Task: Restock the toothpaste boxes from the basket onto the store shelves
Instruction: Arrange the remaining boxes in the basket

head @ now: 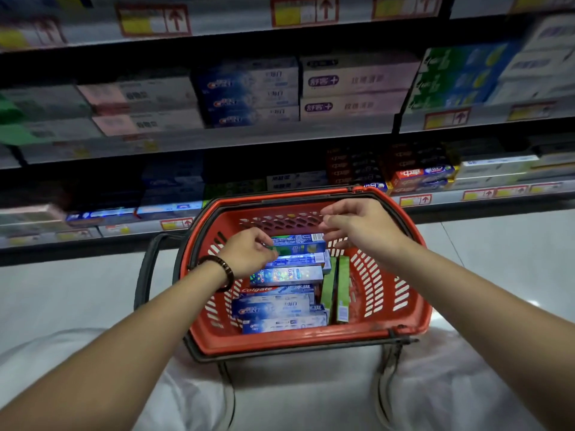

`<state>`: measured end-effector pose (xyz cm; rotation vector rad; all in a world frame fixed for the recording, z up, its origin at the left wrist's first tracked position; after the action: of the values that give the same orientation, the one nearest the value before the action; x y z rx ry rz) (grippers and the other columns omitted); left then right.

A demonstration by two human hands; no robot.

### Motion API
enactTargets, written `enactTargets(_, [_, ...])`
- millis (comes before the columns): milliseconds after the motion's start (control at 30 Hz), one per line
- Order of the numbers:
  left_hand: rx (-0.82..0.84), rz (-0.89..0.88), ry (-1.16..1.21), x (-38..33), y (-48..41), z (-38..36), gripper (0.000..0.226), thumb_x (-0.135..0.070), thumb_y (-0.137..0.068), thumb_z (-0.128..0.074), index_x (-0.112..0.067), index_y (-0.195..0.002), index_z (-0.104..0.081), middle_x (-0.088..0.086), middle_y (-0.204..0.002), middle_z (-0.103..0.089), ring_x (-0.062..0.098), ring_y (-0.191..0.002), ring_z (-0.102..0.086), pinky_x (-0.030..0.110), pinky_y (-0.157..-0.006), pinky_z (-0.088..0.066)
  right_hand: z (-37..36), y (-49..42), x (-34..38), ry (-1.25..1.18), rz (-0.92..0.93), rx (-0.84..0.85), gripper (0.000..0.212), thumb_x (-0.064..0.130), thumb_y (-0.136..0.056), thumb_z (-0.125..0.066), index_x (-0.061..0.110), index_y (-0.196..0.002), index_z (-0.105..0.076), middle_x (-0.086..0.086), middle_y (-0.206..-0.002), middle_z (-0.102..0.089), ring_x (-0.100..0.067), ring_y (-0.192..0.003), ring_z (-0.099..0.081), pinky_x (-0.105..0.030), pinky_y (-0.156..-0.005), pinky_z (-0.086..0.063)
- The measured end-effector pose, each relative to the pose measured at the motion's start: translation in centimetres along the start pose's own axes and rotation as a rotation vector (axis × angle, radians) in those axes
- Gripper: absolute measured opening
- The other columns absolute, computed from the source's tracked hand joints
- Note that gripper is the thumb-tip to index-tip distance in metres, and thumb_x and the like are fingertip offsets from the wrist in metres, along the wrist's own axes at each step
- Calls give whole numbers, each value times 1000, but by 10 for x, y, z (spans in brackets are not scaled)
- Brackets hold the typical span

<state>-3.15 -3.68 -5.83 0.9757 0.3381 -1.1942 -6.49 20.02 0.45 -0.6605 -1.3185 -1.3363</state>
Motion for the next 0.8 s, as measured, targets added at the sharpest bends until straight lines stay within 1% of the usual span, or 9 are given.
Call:
enactTargets(67, [25, -4, -36, 2, -2, -5, 20, -28, -91, -79, -22, -103, -65, 1, -90, -74, 20, -86, -73, 34, -74, -57, 0, 2, 0, 14, 5, 2, 10, 15, -102, -69, 17, -109, -75, 1, -95, -82, -22, -90, -79, -32, -73, -62])
enactTargets(167, [74, -18, -98, 5, -4, -19, 18, -24, -90, -80, -19, -102, -68, 1, -89, -72, 20, -82, -70, 28, -68, -54, 1, 5, -1, 18, 3, 8, 10, 16, -101, -69, 17, -109, -75, 0, -96, -82, -22, -89, -79, -31, -72, -62])
enactTargets(233, [119, -16, -68, 4, -8, -34, 16, -20, -91, -79, -15, -103, -69, 6, -91, -74, 24, -82, -74, 32, -70, -59, 3, 5, -2, 18, 5, 12, 11, 16, -101, -69, 17, -110, -75, -1, -98, -81, -21, -89, -79, -31, -73, -61])
enactTargets(333, [171, -23, -180, 10, -19, -52, 17, -24, -89, -81, -17, -101, -71, 1, -88, -71, 18, -79, -70, 28, -69, -53, 2, 5, -2, 3, 3, 31, 11, 16, -101, -69, 16, -111, -75, -2, -99, -81, -22, -88, -79, -33, -74, -61])
enactTargets(400, [223, -11, -309, 23, -28, -65, 19, -30, -86, -84, -23, -99, -72, -1, -99, -71, 17, -91, -67, 28, -78, -51, 2, 4, -3, -4, 1, 38, 11, 15, -101, -70, 16, -111, -75, -2, -98, -81, -23, -88, -79, -34, -75, -62])
enactTargets(467, [311, 12, -469, 41, -30, -80, 21, -35, -85, -84, -26, -101, -74, -1, -119, -69, 20, -110, -65, 31, -92, -52, 1, 3, -4, -7, -2, 47, 11, 16, -100, -71, 17, -111, -75, -2, -98, -81, -23, -88, -79, -35, -76, -62])
enactTargets(500, [353, 34, -528, 51, -29, -87, 23, -35, -85, -83, -26, -104, -75, -3, -125, -68, 19, -113, -64, 30, -95, -51, 1, 2, -5, -8, -5, 52, 11, 16, -101, -71, 17, -111, -75, -2, -99, -81, -23, -89, -79, -35, -76, -62])
enactTargets(633, [413, 97, -630, 79, -27, -99, 28, -31, -84, -84, -25, -110, -76, -4, -125, -68, 13, -99, -61, 25, -88, -49, 2, -1, -1, -18, -9, 65, 11, 18, -101, -70, 17, -111, -75, -2, -100, -81, -22, -90, -80, -34, -73, -59])
enactTargets(800, [411, 112, -713, 98, -24, -105, 34, -33, -84, -83, -22, -116, -74, -4, -124, -69, 14, -108, -65, 26, -92, -53, 4, 0, 1, -12, -6, 74, 13, 18, -102, -69, 15, -114, -74, -3, -101, -81, -20, -89, -80, -31, -71, -60])
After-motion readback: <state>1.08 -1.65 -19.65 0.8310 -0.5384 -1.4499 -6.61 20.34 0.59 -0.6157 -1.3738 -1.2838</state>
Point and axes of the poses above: each hand's wrist, its own y-axis away from the middle knuckle, its own z-axis out of the back of the hand, x = y × z, the point moved 7 cm from there along -y, towards the middle knuckle
